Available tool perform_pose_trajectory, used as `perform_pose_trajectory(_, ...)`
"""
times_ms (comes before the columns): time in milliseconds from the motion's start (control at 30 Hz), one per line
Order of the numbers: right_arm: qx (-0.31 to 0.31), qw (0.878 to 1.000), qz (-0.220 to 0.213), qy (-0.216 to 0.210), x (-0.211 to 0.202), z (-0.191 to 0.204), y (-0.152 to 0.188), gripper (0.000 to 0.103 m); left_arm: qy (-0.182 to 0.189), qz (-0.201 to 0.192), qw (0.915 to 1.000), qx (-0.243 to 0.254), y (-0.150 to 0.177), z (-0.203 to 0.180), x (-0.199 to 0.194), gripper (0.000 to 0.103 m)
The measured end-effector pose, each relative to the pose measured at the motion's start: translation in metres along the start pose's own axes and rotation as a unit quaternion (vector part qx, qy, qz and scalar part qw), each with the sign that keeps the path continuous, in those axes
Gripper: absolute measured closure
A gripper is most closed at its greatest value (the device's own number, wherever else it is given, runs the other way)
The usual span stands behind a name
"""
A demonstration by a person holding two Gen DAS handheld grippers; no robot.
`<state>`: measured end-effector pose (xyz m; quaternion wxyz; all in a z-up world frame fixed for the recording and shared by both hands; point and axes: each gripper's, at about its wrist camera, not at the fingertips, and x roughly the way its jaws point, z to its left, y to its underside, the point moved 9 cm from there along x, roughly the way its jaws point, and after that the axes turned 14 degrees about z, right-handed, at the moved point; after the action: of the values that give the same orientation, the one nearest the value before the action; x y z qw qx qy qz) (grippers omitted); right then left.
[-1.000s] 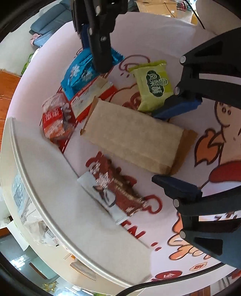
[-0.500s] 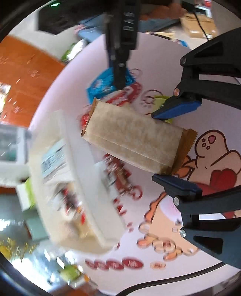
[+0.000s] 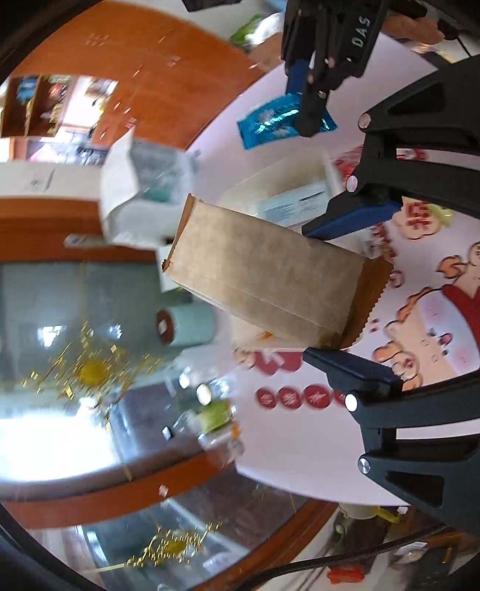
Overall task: Organize snacks
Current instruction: 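Lift both packets into the white tray and open both grippers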
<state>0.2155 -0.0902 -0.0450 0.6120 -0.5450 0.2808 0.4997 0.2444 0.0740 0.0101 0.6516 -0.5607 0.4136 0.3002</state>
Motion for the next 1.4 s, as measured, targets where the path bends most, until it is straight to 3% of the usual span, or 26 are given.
perform_pose_trajectory(200, -0.011, 0.999, -0.040, 0.022, -0.025, 0.006, -0.075, 0.073, -0.025, -0.001, 0.9991, -0.034, -0.043, 0.014, 0.009, 0.045)
perform_pose_trajectory(433, 0.014, 0.999, -0.039, 0.009, -0.004, 0.006, -0.124, 0.073, -0.039, 0.032, 0.9972, -0.054, -0.059, 0.022, 0.061, 0.045)
perform_pose_trajectory(633, 0.015, 1.000, -0.015, 0.003, 0.031, 0.009, -0.137, 0.072, -0.040, 0.057, 0.9948, -0.074, -0.064, 0.032, 0.100, 0.040)
perform_pose_trajectory(700, 0.016, 1.000, -0.001, -0.009, 0.046, 0.010, -0.140, 0.067, -0.044, 0.066, 0.9940, -0.075, -0.063, 0.036, 0.111, 0.025)
perform_pose_trajectory(733, 0.019, 1.000, 0.004, -0.015, 0.051, 0.010, -0.139, 0.060, -0.041, 0.071, 0.9939, -0.074, -0.061, 0.037, 0.114, 0.015)
perform_pose_trajectory(767, 0.025, 0.999, 0.010, -0.023, 0.058, 0.009, -0.138, 0.056, -0.038, 0.076, 0.9936, -0.074, -0.059, 0.038, 0.118, 0.014)
perform_pose_trajectory(1067, 0.030, 0.999, 0.035, -0.018, 0.077, 0.002, -0.124, 0.054, -0.025, 0.092, 0.9891, -0.112, -0.043, 0.059, 0.127, 0.014)
perform_pose_trajectory(1400, 0.010, 1.000, 0.025, -0.004, 0.058, 0.008, -0.108, 0.054, -0.032, 0.065, 0.9913, -0.110, -0.038, 0.055, 0.099, 0.014)
